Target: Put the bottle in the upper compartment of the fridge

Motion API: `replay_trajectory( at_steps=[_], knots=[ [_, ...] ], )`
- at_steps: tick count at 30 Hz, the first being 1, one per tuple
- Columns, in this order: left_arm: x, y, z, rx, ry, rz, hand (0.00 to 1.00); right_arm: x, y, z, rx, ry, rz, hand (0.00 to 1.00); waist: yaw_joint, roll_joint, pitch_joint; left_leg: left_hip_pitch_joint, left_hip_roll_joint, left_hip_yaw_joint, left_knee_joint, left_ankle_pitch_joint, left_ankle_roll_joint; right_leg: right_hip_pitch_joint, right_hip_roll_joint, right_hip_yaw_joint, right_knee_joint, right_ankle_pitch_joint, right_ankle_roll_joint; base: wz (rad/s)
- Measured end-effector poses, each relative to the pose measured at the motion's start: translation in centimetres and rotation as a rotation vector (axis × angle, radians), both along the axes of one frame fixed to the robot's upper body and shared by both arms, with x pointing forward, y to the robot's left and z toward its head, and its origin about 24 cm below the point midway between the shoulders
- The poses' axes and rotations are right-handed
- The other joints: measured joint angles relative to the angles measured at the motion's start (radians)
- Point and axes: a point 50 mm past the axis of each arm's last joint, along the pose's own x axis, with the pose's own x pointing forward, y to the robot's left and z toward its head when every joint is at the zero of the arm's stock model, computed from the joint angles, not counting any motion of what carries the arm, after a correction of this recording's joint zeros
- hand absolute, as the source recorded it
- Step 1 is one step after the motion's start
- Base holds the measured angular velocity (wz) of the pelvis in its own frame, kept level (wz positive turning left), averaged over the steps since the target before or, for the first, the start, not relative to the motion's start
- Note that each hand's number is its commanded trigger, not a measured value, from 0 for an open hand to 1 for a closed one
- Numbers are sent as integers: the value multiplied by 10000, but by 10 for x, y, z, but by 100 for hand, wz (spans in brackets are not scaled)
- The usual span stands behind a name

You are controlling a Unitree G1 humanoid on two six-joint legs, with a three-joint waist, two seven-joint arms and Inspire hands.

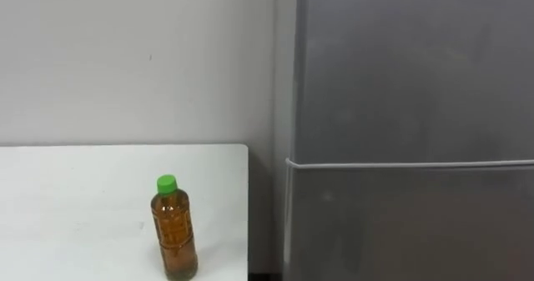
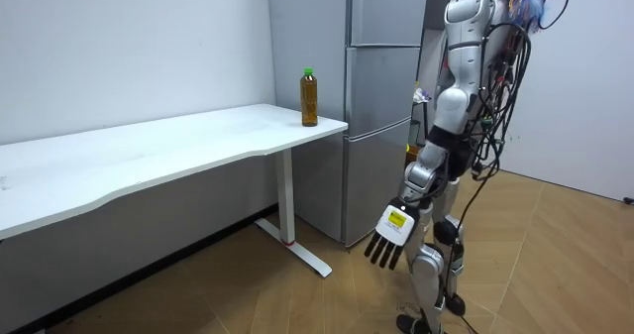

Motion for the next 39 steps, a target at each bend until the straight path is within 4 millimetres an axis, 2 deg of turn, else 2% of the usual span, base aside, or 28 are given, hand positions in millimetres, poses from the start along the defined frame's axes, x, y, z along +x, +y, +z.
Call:
replay_trajectory(
  at_steps=[3,7,12,15,17,21,27,32,35,39],
  knots=[
    [2,4,1,165,-247,645,0,0,0,0,-13,-15,7,0,25,52,-29,-34,2,2,33,0,-1,10,6,6,6,1,-2,0],
    [15,12,7,477,-1272,1781,0,-2,-2,0,-86,-56,-127,0,34,171,-58,40,0,34,36,-1,-2,50,6,2,17,2,-3,0],
    [30,20,12,745,-2261,3067,0,-3,-6,1,-172,-97,-352,0,13,357,-54,179,-34,20,-25,-1,-1,202,6,56,23,3,-2,-2],
    [40,28,19,1094,-3026,3912,0,-1,-10,3,-310,-240,-361,0,22,450,-5,216,-22,21,-26,-1,-2,179,9,63,32,3,-2,0],
    [51,32,26,1286,-3643,4240,0,-1,-15,5,-454,-342,-176,0,-1,587,1,196,-21,13,-20,-1,-1,162,-5,52,33,2,-2,0],
    [75,37,40,1490,-5025,4563,0,0,-17,6,-535,-455,-73,0,14,626,-6,69,-60,9,35,3,-4,57,-4,38,42,1,-4,0],
    [111,42,70,1688,-7131,4538,0,-4,-19,7,-667,-585,-67,0,23,582,-61,54,-22,0,95,10,-8,107,0,62,60,-1,-4,0],
    [146,51,110,1997,-9375,4463,0,-4,-19,7,-727,-533,77,0,30,467,-53,152,-7,-55,74,5,-4,152,-2,51,34,0,-4,1],
    [160,54,134,2238,-10483,4397,0,-5,-19,6,-678,-491,-20,0,18,479,-64,173,-5,-54,45,5,-5,156,8,73,40,0,-5,0],
    [173,55,163,2368,-11860,4289,0,-7,-19,7,-645,-487,-138,0,5,472,-40,238,-19,-54,30,6,-7,184,19,92,42,0,-4,0]
  ],
)
